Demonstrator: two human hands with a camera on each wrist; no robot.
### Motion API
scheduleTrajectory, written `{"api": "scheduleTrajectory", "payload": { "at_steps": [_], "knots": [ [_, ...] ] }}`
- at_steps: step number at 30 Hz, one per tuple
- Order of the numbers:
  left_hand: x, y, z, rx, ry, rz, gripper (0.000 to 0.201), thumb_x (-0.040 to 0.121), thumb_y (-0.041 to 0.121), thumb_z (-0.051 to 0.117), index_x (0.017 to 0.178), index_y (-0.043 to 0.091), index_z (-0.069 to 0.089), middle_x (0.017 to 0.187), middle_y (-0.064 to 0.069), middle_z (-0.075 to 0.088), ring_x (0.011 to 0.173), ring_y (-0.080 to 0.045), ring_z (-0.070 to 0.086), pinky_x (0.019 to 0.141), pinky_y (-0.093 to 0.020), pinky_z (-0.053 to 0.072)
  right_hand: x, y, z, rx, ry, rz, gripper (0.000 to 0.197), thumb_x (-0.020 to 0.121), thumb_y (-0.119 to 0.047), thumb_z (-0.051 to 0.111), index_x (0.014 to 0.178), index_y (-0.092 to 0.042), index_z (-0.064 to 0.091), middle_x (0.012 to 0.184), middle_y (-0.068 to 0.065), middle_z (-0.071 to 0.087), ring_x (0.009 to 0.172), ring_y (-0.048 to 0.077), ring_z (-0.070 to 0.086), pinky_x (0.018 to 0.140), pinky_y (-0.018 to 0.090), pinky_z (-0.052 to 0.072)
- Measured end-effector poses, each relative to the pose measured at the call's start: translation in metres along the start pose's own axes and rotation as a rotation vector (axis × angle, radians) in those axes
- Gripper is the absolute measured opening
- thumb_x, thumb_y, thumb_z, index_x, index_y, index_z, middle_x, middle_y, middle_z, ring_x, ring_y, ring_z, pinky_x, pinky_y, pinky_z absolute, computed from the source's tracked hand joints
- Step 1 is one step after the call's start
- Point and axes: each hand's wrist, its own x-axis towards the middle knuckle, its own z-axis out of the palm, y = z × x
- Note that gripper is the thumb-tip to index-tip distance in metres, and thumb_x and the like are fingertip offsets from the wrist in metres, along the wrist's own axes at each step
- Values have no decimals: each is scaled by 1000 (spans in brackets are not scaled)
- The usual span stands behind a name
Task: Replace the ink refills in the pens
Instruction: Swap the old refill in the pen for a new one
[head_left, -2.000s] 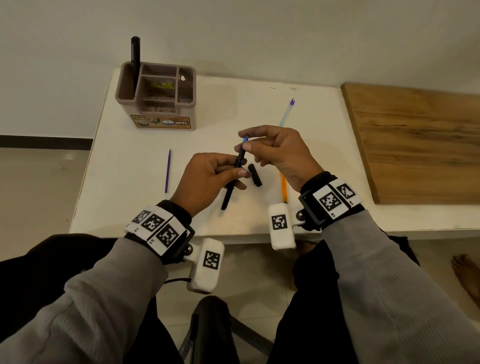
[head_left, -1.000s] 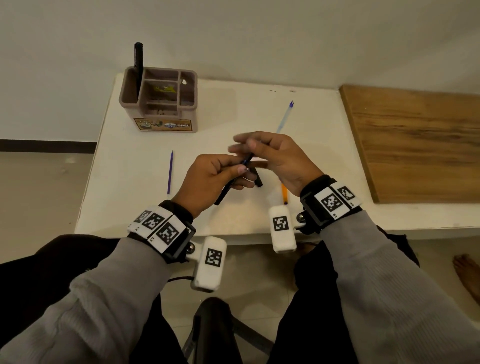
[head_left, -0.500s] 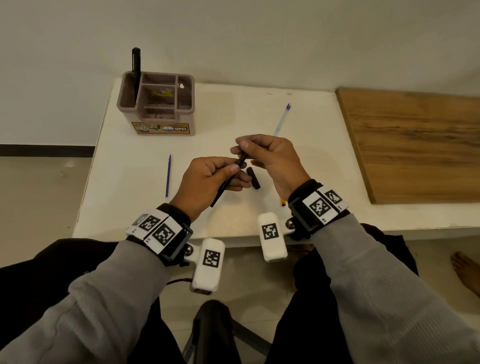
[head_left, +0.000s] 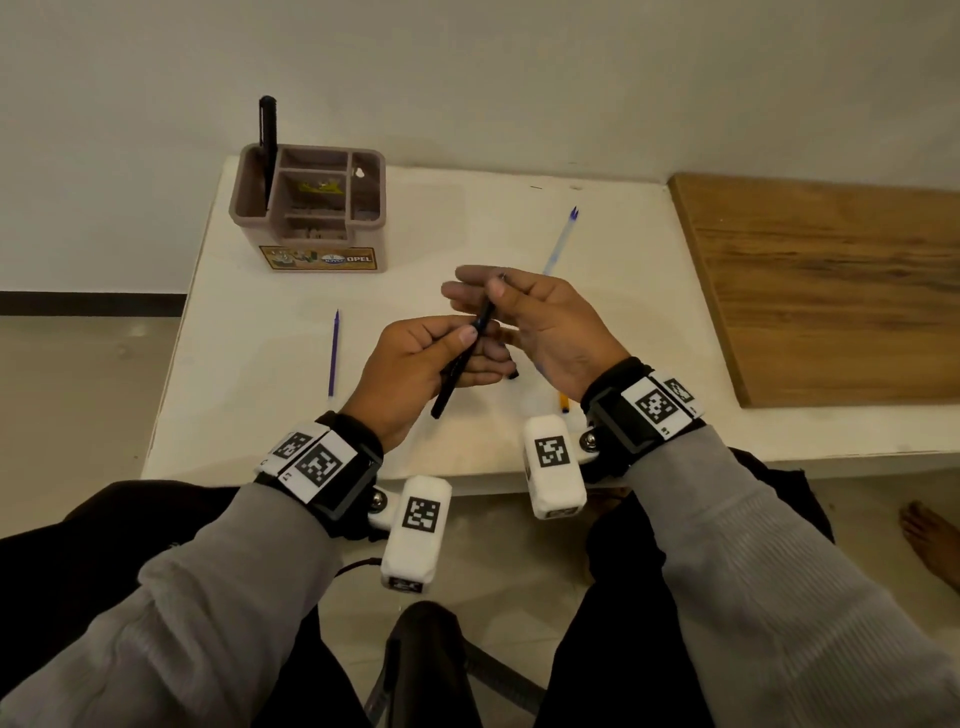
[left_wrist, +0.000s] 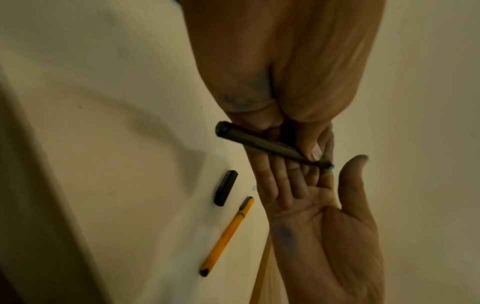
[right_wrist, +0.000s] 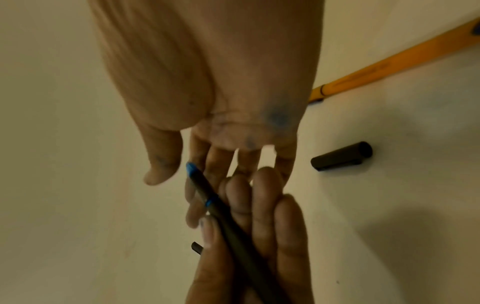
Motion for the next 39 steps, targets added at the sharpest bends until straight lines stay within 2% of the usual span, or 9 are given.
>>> {"api": "scheduleTrajectory", "payload": {
  "at_steps": [5, 9, 12, 16, 20, 25, 28, 31, 39],
  "knots": [
    [-1, 0, 1, -28, -7, -34, 23, 98, 6, 44, 103, -6, 64, 87, -18, 72, 86, -35, 72, 77, -35, 60, 1, 3, 7, -115, 232, -3, 20, 92, -25, 64, 99, -8, 73, 86, 1, 74, 77, 8, 67, 73, 18, 53],
    [1, 0, -1, -161, 5, -49, 27, 100, 7, 40, 113, -6, 60, 90, -19, 72, 91, -35, 71, 79, -35, 59, 0, 3, 7, -18, 79, 11, 27, 103, -24, 45, 115, -16, 68, 103, -2, 75, 94, 8, 66, 84, 28, 51],
    [0, 4, -3, -176, -7, -38, 28, 99, 6, 40, 114, -7, 59, 88, -17, 72, 90, -35, 71, 79, -35, 59, 0, 2, 6, -49, 140, -17, 17, 97, -23, 56, 101, -18, 72, 100, -2, 76, 94, 11, 66, 99, 40, 45],
    [-1, 4, -4, -141, 0, -46, 26, 97, 2, 44, 115, -6, 60, 85, -14, 73, 86, -33, 72, 76, -34, 59, 1, 4, 8, -117, 266, 27, 14, 87, -31, 70, 82, -18, 70, 89, -1, 74, 88, 12, 66, 89, 36, 46],
    [0, 3, -7, -162, 12, -31, 26, 97, 1, 43, 116, -6, 60, 87, -16, 72, 89, -34, 72, 81, -36, 59, 0, 2, 7, 25, 56, 38, 25, 101, -23, 50, 116, -13, 67, 111, 0, 73, 103, 13, 65, 87, 32, 51],
    [-1, 2, -6, -136, 21, -20, 25, 96, 2, 45, 115, -6, 60, 85, -14, 72, 89, -34, 72, 80, -36, 59, 0, 3, 11, -77, 185, 36, 13, 91, -27, 65, 83, -20, 70, 93, -3, 73, 91, 10, 65, 94, 40, 45],
    [0, 1, -5, -137, 22, -26, 26, 97, 2, 44, 116, -6, 60, 87, -16, 72, 88, -33, 72, 80, -34, 59, 1, 4, 8, -7, 61, 43, 22, 100, -26, 51, 109, -16, 68, 110, -2, 73, 101, 13, 64, 86, 33, 49],
    [1, 3, -6, -135, 18, -24, 26, 97, 3, 43, 115, -6, 60, 86, -14, 72, 88, -33, 72, 80, -35, 59, 1, 2, 5, -30, 34, 18, 23, 100, -21, 50, 114, -18, 67, 113, -1, 73, 109, 15, 64, 99, 38, 48],
    [1, 2, -8, 34, 80, -15, 20, 95, 1, 49, 105, -2, 66, 80, -15, 72, 81, -38, 72, 77, -40, 60, -1, 2, 10, -145, 295, 57, 18, 86, -26, 72, 94, -9, 74, 89, -3, 74, 74, -8, 64, 79, 21, 42]
  ]
}}
